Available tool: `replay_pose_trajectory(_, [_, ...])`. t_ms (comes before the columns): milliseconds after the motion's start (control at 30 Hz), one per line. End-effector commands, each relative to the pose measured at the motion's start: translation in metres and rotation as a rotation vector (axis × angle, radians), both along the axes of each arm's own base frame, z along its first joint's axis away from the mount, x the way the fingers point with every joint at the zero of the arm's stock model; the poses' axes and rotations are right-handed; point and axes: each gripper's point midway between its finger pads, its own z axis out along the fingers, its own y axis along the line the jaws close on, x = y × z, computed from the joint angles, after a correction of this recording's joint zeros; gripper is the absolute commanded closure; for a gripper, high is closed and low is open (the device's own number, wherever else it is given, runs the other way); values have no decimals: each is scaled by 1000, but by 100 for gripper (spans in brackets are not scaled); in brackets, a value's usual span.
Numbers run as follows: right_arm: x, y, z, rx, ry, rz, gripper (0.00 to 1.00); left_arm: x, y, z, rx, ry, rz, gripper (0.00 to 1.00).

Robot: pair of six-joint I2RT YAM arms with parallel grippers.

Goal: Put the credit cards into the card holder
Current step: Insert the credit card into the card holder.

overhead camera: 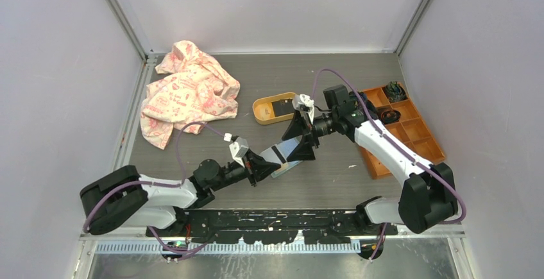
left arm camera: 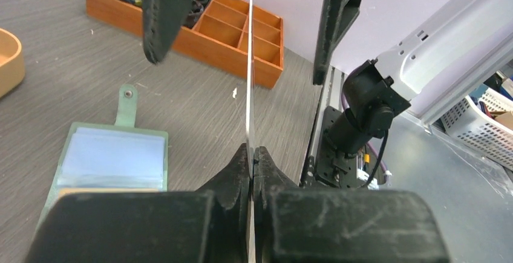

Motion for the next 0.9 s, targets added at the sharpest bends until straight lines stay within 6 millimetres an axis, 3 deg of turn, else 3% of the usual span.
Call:
replay_pose_trajectory(0, [7,-12,4,-35,-154,-44,1,-11,3,-10,71,76,-50,100])
replay_pose_trajectory(133, [18,-21,-5,-72,-152,-99,1,-17,12,-23,150,134,-53,100])
replay_pose_trajectory(400, [31,-32,-12,-76,60,-137,1,-25,28,-21,138,165,-37,100])
replay_pose_trajectory(700, [37,-42,-30,-132,-4,-147,1,-29,30,-27,112,235,-40,100])
replay_pose_trajectory(867, [30,-43,-29,-89,-7,-121,1,-26,28,-24,126,214,-33,100])
